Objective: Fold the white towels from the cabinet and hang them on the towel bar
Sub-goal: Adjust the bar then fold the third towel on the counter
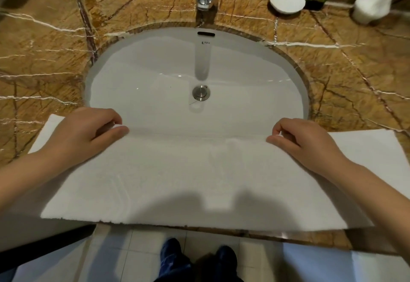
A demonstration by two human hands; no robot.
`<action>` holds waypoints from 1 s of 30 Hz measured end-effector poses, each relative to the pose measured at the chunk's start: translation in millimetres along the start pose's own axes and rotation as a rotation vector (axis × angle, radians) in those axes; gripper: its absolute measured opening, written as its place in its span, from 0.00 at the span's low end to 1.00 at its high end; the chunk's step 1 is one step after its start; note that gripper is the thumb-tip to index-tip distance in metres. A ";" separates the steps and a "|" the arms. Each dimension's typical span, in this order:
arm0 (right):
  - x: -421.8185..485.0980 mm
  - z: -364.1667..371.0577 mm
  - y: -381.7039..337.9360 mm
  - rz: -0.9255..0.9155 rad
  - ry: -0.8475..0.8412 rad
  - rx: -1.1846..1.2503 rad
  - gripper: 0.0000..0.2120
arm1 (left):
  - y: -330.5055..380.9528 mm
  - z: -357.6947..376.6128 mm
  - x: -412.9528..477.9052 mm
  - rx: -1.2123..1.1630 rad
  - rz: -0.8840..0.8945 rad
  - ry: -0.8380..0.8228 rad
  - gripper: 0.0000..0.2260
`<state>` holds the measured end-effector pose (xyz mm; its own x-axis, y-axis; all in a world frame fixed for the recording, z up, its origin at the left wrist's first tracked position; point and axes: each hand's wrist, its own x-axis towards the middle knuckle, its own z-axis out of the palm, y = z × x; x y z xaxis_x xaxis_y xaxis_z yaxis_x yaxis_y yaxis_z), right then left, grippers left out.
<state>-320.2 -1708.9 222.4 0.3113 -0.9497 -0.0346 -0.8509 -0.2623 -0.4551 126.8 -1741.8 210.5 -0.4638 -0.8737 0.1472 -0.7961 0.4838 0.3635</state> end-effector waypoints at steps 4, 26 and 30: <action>-8.5 1.3 6.4 -0.026 0.113 -0.044 0.13 | -2.0 1.0 -0.7 0.071 0.081 0.002 0.16; -97.3 59.5 -70.0 0.301 0.161 -0.380 0.28 | 190.1 63.2 -30.5 0.233 -0.218 -0.330 0.26; -105.3 48.3 -58.0 0.249 0.208 -0.310 0.26 | 208.7 67.0 -23.6 0.228 -0.214 -0.294 0.27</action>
<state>-283.2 -1585.4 209.5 0.0162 -0.9963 0.0845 -0.9857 -0.0302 -0.1660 -54.5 -1616.7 221.2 -0.3432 -0.9199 -0.1900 -0.9368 0.3206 0.1402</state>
